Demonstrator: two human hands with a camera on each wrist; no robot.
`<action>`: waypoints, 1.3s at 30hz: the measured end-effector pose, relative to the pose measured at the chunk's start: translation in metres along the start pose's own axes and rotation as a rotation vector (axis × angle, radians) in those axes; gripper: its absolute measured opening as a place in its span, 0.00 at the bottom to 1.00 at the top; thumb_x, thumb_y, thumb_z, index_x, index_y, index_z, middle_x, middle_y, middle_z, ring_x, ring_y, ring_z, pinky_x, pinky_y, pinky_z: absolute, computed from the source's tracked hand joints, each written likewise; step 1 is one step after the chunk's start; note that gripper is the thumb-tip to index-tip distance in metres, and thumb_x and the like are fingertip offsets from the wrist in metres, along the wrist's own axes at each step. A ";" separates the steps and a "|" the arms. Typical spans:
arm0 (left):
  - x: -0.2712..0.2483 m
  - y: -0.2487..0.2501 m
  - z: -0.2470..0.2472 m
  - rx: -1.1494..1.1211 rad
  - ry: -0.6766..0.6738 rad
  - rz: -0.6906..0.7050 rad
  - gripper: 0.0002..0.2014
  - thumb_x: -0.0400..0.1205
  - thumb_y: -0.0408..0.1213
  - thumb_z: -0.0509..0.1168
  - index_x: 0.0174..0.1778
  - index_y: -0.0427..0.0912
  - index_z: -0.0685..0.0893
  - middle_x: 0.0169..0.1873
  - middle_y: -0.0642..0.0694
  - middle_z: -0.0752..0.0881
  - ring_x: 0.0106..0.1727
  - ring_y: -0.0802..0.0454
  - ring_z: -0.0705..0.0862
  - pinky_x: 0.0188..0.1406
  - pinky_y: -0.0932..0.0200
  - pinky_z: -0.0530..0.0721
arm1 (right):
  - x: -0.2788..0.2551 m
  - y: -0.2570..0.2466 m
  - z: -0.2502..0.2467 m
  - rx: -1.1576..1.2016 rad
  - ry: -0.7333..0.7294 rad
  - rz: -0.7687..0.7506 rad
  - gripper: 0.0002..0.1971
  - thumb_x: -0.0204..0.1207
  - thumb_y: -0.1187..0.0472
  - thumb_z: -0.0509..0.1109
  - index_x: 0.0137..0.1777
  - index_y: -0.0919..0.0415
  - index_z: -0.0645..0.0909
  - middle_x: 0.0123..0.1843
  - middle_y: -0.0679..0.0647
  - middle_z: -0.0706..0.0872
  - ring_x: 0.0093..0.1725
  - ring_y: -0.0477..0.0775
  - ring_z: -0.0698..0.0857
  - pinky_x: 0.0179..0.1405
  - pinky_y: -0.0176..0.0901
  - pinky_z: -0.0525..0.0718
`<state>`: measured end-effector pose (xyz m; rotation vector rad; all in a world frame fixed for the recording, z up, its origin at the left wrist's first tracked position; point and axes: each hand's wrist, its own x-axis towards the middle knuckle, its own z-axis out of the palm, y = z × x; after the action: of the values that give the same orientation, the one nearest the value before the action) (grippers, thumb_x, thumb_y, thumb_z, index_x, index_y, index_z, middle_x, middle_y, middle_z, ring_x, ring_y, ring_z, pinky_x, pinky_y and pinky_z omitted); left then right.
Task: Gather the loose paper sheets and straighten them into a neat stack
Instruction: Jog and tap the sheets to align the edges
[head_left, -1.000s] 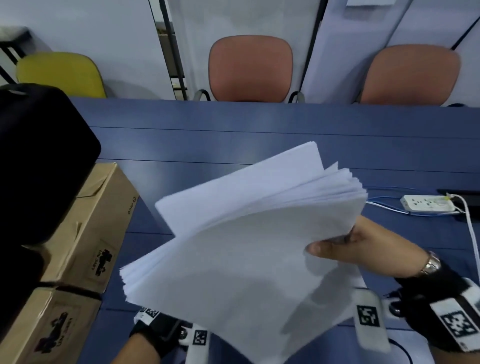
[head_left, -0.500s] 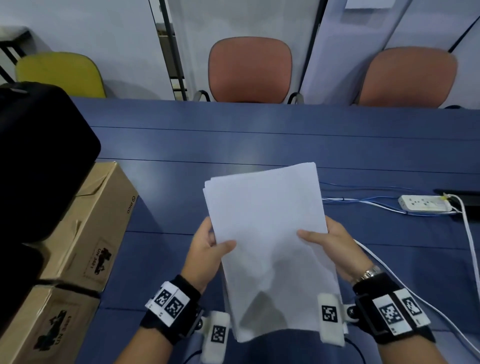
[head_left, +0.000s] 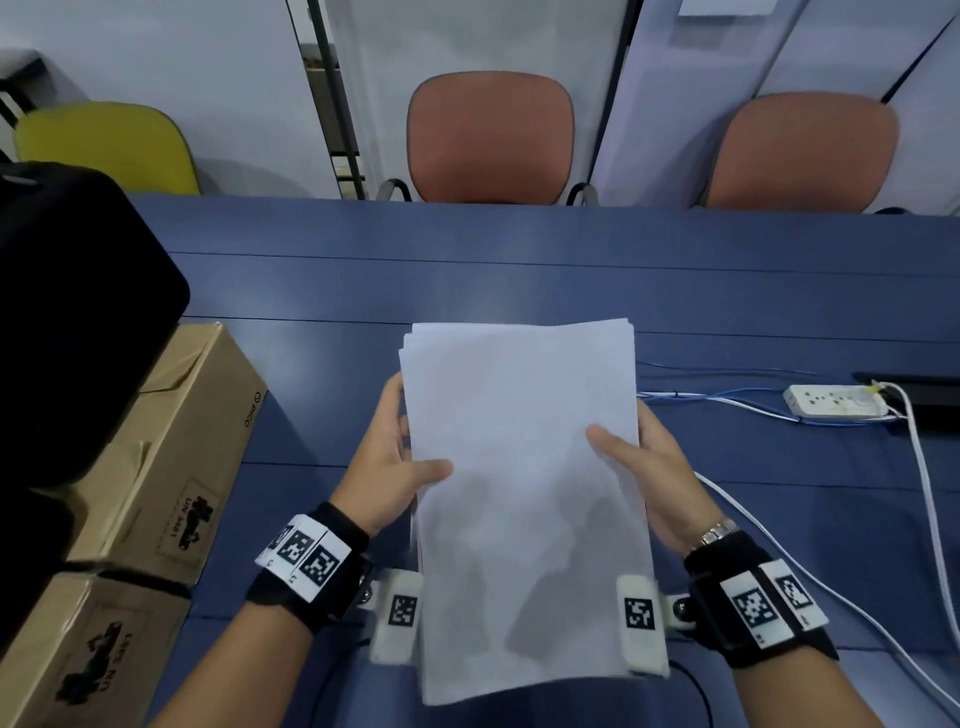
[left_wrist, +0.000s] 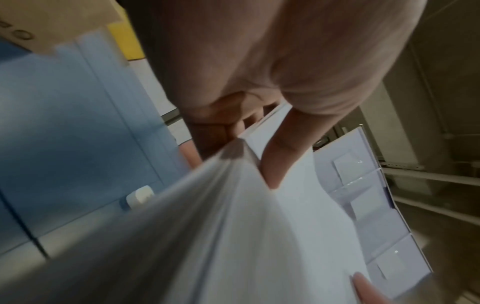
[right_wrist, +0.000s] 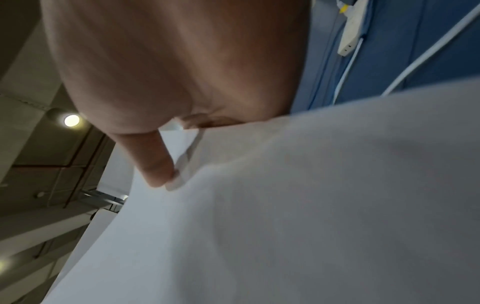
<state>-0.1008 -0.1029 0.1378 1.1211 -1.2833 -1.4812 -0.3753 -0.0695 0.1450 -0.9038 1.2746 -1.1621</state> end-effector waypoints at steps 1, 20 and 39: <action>-0.001 0.003 0.000 0.000 -0.009 0.016 0.49 0.66 0.14 0.69 0.81 0.54 0.65 0.68 0.54 0.86 0.69 0.52 0.85 0.59 0.44 0.89 | -0.001 -0.003 -0.001 -0.002 0.006 -0.043 0.19 0.81 0.71 0.69 0.69 0.54 0.79 0.63 0.54 0.90 0.62 0.58 0.89 0.62 0.57 0.84; -0.008 -0.007 0.010 -0.029 0.272 0.192 0.23 0.67 0.33 0.75 0.59 0.48 0.86 0.54 0.48 0.93 0.57 0.45 0.90 0.60 0.41 0.87 | -0.008 0.007 0.033 0.132 0.212 -0.380 0.21 0.66 0.73 0.65 0.59 0.58 0.79 0.46 0.46 0.89 0.44 0.47 0.84 0.44 0.41 0.83; 0.015 0.002 0.018 -0.148 0.179 0.221 0.28 0.59 0.30 0.68 0.58 0.36 0.82 0.45 0.46 0.90 0.46 0.49 0.87 0.43 0.54 0.86 | 0.013 0.002 0.028 0.104 0.222 -0.294 0.11 0.56 0.74 0.63 0.35 0.60 0.78 0.26 0.40 0.83 0.28 0.41 0.79 0.27 0.33 0.77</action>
<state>-0.1220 -0.1132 0.1402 0.9593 -1.1164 -1.2601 -0.3479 -0.0845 0.1438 -0.9247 1.2707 -1.5821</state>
